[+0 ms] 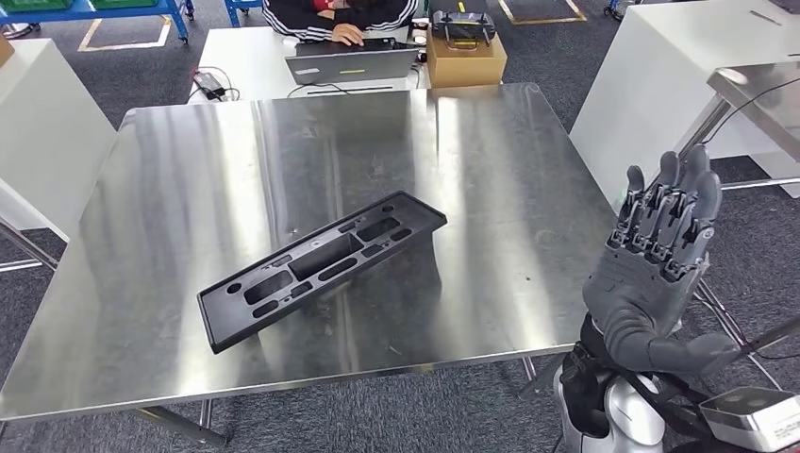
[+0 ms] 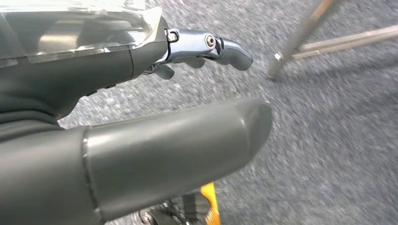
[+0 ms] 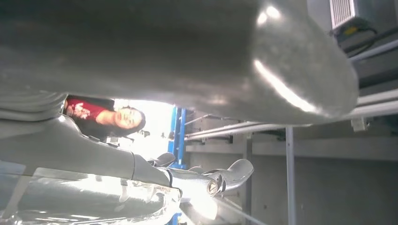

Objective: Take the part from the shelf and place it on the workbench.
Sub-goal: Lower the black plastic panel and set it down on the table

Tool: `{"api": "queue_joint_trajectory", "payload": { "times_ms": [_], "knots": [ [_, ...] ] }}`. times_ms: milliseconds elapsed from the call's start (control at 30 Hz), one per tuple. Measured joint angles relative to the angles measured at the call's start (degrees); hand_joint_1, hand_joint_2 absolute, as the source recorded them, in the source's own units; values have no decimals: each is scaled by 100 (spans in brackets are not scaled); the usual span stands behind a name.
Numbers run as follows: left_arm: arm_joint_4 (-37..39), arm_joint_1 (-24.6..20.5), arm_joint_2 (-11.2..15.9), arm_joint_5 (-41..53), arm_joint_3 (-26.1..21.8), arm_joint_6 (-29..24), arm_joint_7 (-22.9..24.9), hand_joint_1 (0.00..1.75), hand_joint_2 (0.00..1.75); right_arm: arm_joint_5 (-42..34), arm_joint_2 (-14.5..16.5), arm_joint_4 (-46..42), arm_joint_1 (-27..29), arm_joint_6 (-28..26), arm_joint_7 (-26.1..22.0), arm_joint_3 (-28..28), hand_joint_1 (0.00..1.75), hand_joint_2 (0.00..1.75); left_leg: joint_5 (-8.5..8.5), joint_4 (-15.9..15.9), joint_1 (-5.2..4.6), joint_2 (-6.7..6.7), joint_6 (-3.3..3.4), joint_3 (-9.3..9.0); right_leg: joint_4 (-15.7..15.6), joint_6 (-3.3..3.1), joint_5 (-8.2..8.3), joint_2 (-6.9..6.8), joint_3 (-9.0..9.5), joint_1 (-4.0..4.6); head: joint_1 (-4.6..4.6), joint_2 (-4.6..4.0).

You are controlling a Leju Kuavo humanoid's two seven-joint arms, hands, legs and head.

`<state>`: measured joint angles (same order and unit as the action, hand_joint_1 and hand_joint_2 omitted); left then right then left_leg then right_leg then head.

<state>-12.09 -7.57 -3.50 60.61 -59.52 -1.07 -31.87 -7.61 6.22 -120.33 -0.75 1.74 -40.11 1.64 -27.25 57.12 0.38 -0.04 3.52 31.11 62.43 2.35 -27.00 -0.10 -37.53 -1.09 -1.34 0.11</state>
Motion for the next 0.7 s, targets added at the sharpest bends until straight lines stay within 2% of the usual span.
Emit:
{"api": "queue_joint_trajectory", "payload": {
  "times_ms": [67,100,133,167,233,267,300,333,367,400,433,467,533,567,600,633,667,700],
  "knots": [
    [0,27,7,-10,-14,-81,25,0,0,9,-10,22,-9,27,1,-1,0,0,106,7,-23,9,35,136,775,-66,-490,2,-236,-3,-16,0],
    [0,39,4,-10,-18,-114,50,0,0,8,-15,31,-9,44,1,-2,0,0,157,11,-34,12,37,208,1072,-58,-631,2,-282,-1,-16,0],
    [0,48,-1,-10,-20,-148,84,0,0,3,-20,39,-9,69,1,-4,0,0,205,15,-43,13,37,277,1183,-29,-674,2,-224,3,-17,0],
    [1,56,-8,-10,-22,-174,116,0,0,-10,-24,47,-10,98,1,-7,0,0,250,18,-50,13,33,335,1074,11,-630,2,-57,8,-17,0],
    [2,74,-28,-25,-27,-232,166,0,0,-46,-28,63,-23,162,1,-9,0,0,329,24,-58,8,8,419,279,62,-441,1,547,24,-17,0],
    [2,81,-36,-36,-34,-264,175,0,0,-62,-28,73,-37,192,1,-9,0,0,366,29,-67,7,-16,449,-153,52,-384,3,839,41,-15,0],
    [2,91,-42,-47,-43,-290,175,0,0,-72,-28,80,-49,220,1,-9,0,0,409,29,-75,7,-44,470,-468,31,-349,5,1035,59,-13,0],
    [2,100,-45,-54,-51,-314,168,0,0,-77,-28,88,-61,241,2,-9,0,0,449,29,-79,8,-72,484,-633,2,-344,9,1112,75,-11,0],
    [2,110,-48,-56,-56,-331,155,0,0,-78,-31,95,-67,258,3,-10,0,0,490,23,-81,8,-104,493,-672,-26,-326,12,1104,94,-10,0],
    [2,123,-46,-56,-59,-345,137,0,0,-80,-33,101,-69,273,4,-13,0,0,519,17,-73,2,-138,502,-677,-66,-290,11,1059,73,-11,0],
    [2,137,-46,-56,-61,-359,117,0,0,-81,-33,107,-75,289,5,-15,0,0,486,40,-62,-5,-171,528,-689,-115,-253,3,1020,50,-10,0],
    [3,152,-48,-56,-63,-372,98,0,0,-82,-32,111,-77,308,5,-19,0,0,354,133,-48,-11,-205,574,-700,-182,-202,-6,984,25,-4,0],
    [4,169,-52,-55,-66,-387,76,0,0,-81,-24,116,-73,352,5,-26,0,0,-183,666,-11,-16,-269,753,-708,-268,-81,-23,888,0,11,0],
    [4,172,-54,-54,-67,-391,74,0,0,-79,-21,119,-64,371,5,-31,0,0,-466,1059,8,-15,-301,856,-703,-285,-21,-24,823,2,18,0],
    [4,172,-54,-53,-67,-395,80,0,0,-80,-19,123,-53,391,5,-36,0,0,-645,1418,24,-15,-331,931,-693,-277,37,-25,757,5,19,0],
    [4,172,-54,-50,-68,-398,93,0,0,-84,-17,128,-42,410,5,-40,0,0,-686,1639,38,-14,-353,938,-679,-267,87,-26,684,6,20,0],
    [5,172,-54,-48,-68,-402,114,0,0,-87,-15,135,-30,430,6,-44,0,0,-608,1659,53,-13,-365,843,-659,-247,129,-26,612,5,20,0],
    [5,173,-54,-46,-68,-408,141,0,0,-91,-13,140,-21,451,6,-50,0,0,-461,1451,66,-12,-365,636,-635,-226,164,-26,545,3,20,0]
  ]
}}
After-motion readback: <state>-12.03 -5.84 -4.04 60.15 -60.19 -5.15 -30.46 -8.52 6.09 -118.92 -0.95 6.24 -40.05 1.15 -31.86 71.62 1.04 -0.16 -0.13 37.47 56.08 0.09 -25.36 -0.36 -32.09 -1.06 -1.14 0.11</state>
